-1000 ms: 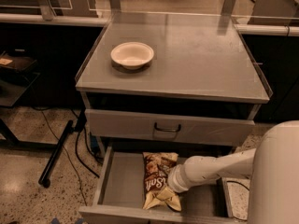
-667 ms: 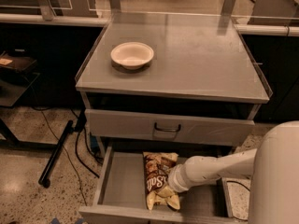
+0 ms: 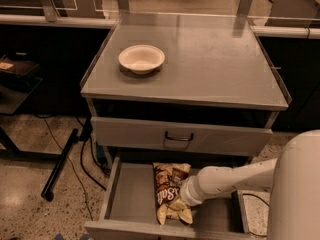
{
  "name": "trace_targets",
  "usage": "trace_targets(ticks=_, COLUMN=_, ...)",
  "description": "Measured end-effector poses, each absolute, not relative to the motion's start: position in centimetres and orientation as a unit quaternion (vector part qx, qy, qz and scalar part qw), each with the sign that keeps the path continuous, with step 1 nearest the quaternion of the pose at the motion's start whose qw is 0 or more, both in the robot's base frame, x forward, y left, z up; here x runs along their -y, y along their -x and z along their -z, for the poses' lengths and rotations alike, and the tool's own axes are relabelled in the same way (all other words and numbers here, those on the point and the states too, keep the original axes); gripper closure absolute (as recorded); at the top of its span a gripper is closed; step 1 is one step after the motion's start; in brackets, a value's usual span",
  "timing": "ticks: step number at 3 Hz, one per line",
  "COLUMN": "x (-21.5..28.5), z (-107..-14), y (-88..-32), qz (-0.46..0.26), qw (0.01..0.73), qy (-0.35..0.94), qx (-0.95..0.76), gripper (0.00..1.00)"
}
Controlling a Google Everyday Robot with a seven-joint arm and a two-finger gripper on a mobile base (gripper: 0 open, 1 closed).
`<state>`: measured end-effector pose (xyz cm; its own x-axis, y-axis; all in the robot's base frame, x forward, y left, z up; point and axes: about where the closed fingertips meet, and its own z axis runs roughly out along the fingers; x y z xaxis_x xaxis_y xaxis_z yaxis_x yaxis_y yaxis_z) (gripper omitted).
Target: Pick brown chip bag from middle drawer and place on counter
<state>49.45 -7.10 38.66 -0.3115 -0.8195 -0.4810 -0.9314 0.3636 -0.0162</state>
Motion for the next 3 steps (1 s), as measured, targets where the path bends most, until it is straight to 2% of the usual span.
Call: trace_targets(ticks=3, x=11.1, z=-48.7, y=-47.2, qz=-0.105, qw=0.212, qy=0.514, qx=-0.825, gripper=1.00)
